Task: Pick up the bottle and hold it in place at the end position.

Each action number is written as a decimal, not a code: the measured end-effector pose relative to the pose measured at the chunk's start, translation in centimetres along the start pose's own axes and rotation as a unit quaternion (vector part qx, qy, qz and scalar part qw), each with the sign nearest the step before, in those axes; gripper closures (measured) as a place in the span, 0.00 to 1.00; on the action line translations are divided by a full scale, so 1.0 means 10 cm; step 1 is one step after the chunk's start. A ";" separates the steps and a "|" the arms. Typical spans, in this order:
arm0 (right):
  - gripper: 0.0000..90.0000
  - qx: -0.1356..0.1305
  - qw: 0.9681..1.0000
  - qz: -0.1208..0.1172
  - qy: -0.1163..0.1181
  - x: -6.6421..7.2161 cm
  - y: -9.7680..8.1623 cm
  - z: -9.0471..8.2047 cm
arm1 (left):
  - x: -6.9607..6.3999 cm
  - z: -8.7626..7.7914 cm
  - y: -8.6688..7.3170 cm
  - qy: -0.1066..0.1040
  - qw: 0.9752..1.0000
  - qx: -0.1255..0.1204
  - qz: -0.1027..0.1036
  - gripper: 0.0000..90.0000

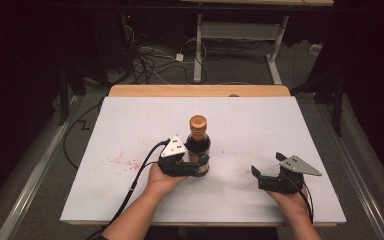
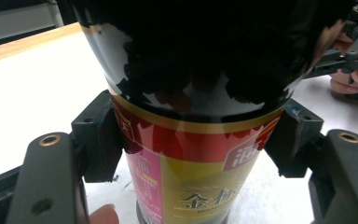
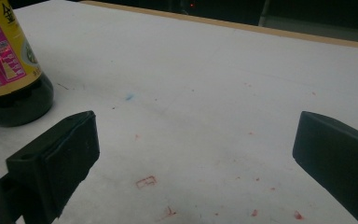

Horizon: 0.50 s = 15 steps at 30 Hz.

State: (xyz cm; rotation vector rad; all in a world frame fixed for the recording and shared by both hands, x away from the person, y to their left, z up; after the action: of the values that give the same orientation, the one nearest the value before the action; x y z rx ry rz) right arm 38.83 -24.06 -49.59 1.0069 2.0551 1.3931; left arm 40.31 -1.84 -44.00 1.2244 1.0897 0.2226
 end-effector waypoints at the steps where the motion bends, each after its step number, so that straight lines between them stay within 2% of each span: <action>1: 0.01 0.000 1.000 0.000 0.000 0.00 0.00 0.00 | 0.01 0.01 0.01 0.000 1.000 -0.001 0.000 0.32; 7: 0.01 0.000 1.000 0.000 0.003 0.01 0.00 0.01 | 0.04 0.07 0.11 0.003 1.000 -0.012 0.002 0.32; 8: 0.01 0.000 1.000 0.000 0.004 0.01 0.00 0.01 | 0.12 0.08 0.11 0.009 0.999 0.008 0.039 0.32; 15: 0.00 -0.002 1.000 0.002 0.010 0.02 0.00 0.01 | 0.17 0.21 0.23 0.014 0.999 0.003 0.049 0.32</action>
State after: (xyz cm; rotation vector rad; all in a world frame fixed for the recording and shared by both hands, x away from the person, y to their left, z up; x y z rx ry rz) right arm 38.79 -23.84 -49.68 0.9995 2.0651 1.4138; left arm 43.70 -1.21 -43.16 1.2850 1.0569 0.3120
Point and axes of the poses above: each handheld gripper's, and its own axes: z roughly forward along the jaws, y roughly out of its top, x roughly to its left, the point moved 7 cm from there along z, roughly forward along the jaws, and after that the axes turned 11 degrees about y, right-handed, at the moved point
